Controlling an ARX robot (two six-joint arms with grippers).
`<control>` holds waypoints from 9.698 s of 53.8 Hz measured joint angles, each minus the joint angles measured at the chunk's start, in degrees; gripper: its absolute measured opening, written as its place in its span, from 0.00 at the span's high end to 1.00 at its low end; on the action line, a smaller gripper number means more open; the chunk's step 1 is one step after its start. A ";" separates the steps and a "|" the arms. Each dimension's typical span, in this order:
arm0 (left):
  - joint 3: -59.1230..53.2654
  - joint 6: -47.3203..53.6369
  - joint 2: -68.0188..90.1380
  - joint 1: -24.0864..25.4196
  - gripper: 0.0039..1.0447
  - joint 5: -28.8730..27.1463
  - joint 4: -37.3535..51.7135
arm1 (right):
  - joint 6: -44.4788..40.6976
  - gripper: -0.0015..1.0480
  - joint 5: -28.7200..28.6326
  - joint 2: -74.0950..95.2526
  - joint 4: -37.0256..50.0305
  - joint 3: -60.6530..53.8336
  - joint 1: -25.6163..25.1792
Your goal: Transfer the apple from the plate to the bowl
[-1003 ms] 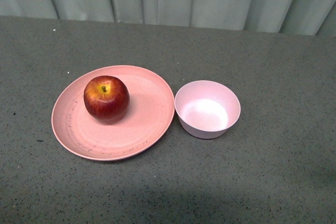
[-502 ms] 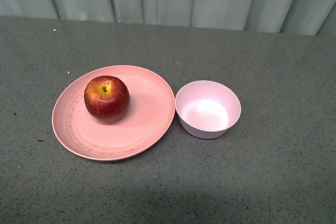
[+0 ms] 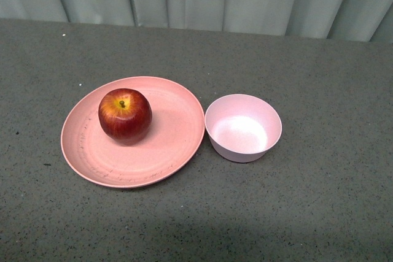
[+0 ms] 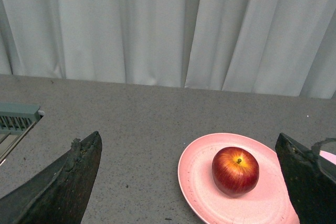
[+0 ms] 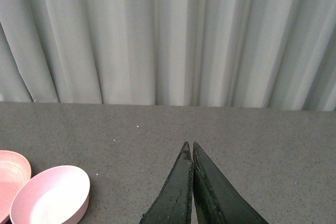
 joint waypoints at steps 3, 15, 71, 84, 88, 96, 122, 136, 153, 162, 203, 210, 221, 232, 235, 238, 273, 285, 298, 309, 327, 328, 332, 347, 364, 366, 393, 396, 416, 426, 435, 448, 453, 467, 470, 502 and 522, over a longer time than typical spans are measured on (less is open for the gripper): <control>0.00 0.00 0.00 0.00 0.06 0.00 0.00 | 0.00 0.99 0.00 -1.31 -1.27 0.00 0.00; 0.00 0.00 0.00 0.00 0.06 0.00 0.00 | 0.00 0.99 -0.02 -5.31 -5.27 0.00 0.00; 0.00 0.00 0.00 0.00 0.06 -0.02 0.00 | 0.04 0.10 -0.15 -17.97 -18.29 0.04 0.00; 0.13 -0.07 1.73 -0.74 0.06 -2.73 -2.23 | 0.04 0.09 -0.15 -17.97 -18.29 0.04 0.00; 0.15 -0.81 5.95 -0.66 0.06 -1.38 0.39 | 0.07 0.09 -0.15 -17.97 -18.29 0.04 0.00; 1.20 -3.17 23.32 -1.46 0.06 -1.29 16.48 | 0.04 0.09 -0.15 -17.99 -18.29 0.04 0.00; 24.83 -8.92 86.75 -12.22 0.06 -3.41 40.46 | 0.04 0.09 -0.15 -17.97 -18.29 0.04 0.00; 34.42 -9.60 98.62 -16.87 0.06 -4.55 36.26 | 0.07 0.09 -0.15 -17.99 -18.29 0.04 0.00; 41.83 -9.20 107.69 -18.62 0.06 -7.80 33.62 | 0.04 0.09 -0.15 -17.99 -18.29 0.04 0.00; 42.71 -9.03 109.13 -18.62 0.06 -7.89 32.00 | 0.07 0.09 -0.15 -17.97 -18.29 0.04 0.00; 45.29 -7.87 114.44 -17.77 0.06 -6.01 28.02 | 0.04 0.09 -0.15 -17.99 -18.29 0.04 0.00; 45.68 -7.80 114.57 -17.99 0.06 -5.75 26.21 | 0.04 0.09 -0.15 -17.99 -18.29 0.04 0.00; 45.94 -7.82 114.90 -18.03 0.06 -5.51 25.38 | 0.07 0.09 -0.15 -17.99 -18.29 0.04 0.00; 45.94 -7.78 115.25 -18.27 0.06 -5.40 24.96 | 0.07 0.09 -0.15 -17.99 -18.29 0.04 0.00; 45.94 -7.56 115.30 -18.38 0.06 -5.40 24.96 | 0.07 0.09 -0.15 -17.99 -18.29 0.04 0.00; 45.94 -7.52 115.30 -18.43 0.12 -5.35 24.96 | 0.07 0.09 -0.15 -17.99 -18.29 0.04 0.00; 47.25 -9.42 111.89 -22.97 0.26 -3.04 23.58 | 0.07 0.09 -0.15 -17.99 -18.29 0.04 0.00; 51.39 -10.86 110.79 -27.76 0.26 -3.10 22.12 | 0.04 0.09 -0.15 -17.99 -18.29 0.04 0.00; 54.90 -11.47 111.71 -31.45 0.26 -3.13 20.94 | 0.04 0.09 -0.15 -17.99 -18.29 0.04 0.00; 57.18 -12.31 114.53 -33.53 0.26 -3.19 20.35 | 0.07 0.09 -0.15 -17.99 -18.29 0.04 0.00; 60.39 -13.79 119.03 -36.02 0.27 -3.06 20.15 | 0.07 0.09 -0.15 -17.99 -18.29 0.04 0.00; 60.65 -13.84 119.30 -36.15 0.27 -3.08 20.15 | 0.07 0.09 -0.15 -17.99 -18.29 0.04 0.00; 61.40 -13.92 120.19 -36.50 0.27 -3.23 20.15 | 0.07 0.09 -0.15 -17.99 -18.29 0.04 0.00; 62.60 -14.03 122.68 -37.16 0.27 -3.39 20.15 | 0.07 0.09 -0.15 -17.97 -18.29 0.04 0.00; 63.01 -14.08 124.58 -37.38 0.27 -3.30 20.24 | 0.04 0.09 -0.15 -17.97 -18.29 0.04 0.00; 63.08 -14.08 124.63 -37.38 0.27 -3.15 20.20 | 0.07 0.09 -0.15 -17.99 -18.29 0.04 0.00; 61.77 -14.67 121.26 -36.96 0.06 -4.72 20.55 | 0.07 0.09 -0.15 -17.99 -18.29 0.04 0.00; 60.35 -14.71 119.25 -36.39 0.06 -4.98 20.94 | 0.07 0.09 -0.15 -17.99 -18.29 0.04 0.00; 45.66 -15.30 110.22 -28.06 0.06 -8.39 26.95 | 0.07 0.09 -0.15 -17.99 -18.29 0.04 0.00; 38.80 -14.58 102.12 -23.80 0.06 -7.72 27.65 | 0.07 0.09 -0.15 -17.97 -18.29 0.04 0.00; 30.82 -6.93 104.65 -23.04 0.21 -19.04 53.02 | 0.04 0.09 -0.24 -17.97 -18.29 0.04 0.00; 15.67 -1.27 94.36 -16.46 0.61 -16.09 78.05 | 0.04 0.09 -0.11 -17.99 -18.29 0.04 0.00; 11.58 -0.85 89.77 -14.34 0.76 -13.84 76.46 | 0.04 0.09 -0.17 -17.97 -18.29 0.04 0.00; 4.35 -0.26 74.79 -9.29 0.97 -8.87 68.43 | 0.04 0.09 -0.15 -17.99 -18.29 0.04 0.00; 3.43 -0.24 72.00 -8.46 0.97 -8.26 66.45 | 0.07 0.09 -0.15 -17.97 -18.29 0.04 0.00; 0.02 -0.17 37.75 -0.02 0.97 -0.09 36.92 | 0.04 0.09 -0.17 -17.97 -18.29 0.04 0.00; -0.02 -0.17 23.45 -0.02 0.97 -0.11 23.65 | 0.07 0.09 -0.15 -17.99 -18.29 0.04 0.00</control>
